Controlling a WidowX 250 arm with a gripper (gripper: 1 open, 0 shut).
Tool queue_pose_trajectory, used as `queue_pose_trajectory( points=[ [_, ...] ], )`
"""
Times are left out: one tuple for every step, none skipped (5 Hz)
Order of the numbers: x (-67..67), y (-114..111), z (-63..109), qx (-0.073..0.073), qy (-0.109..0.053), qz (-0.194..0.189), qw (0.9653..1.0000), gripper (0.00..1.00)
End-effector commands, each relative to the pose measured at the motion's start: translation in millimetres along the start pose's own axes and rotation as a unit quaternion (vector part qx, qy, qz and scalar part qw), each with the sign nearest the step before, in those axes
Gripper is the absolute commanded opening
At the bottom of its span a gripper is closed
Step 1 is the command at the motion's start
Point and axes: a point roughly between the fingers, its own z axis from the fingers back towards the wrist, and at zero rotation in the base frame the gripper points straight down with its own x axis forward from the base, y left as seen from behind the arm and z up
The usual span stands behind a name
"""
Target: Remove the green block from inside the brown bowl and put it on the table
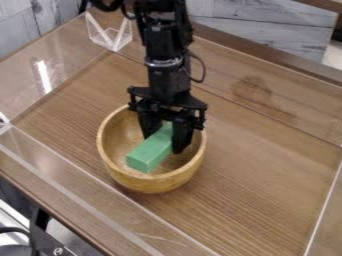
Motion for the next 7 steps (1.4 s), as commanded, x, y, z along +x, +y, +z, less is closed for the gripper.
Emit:
queue_pose_trajectory(
  points=[
    [6.2,-15,29.8,0.0,-0.032,-0.005,0.9995,0.0],
    [10.1,-28,37.0,-0.003,-0.034,-0.014,0.9993,0.0],
    [14.9,-39,42.1,-0.005,-0.038,-0.024,0.999,0.0],
    [22.3,-50,42.7,-0.007,-0.044,-0.038,0.9983,0.0],
    [29.2,-61,39.1,-0.009,-0.049,-0.053,0.9973,0.0],
    [35.0,-68,33.4,-0.009,-0.053,-0.065,0.9964,0.0],
    [41.0,-71,27.8,-0.009,-0.056,-0.073,0.9957,0.0]
  ],
)
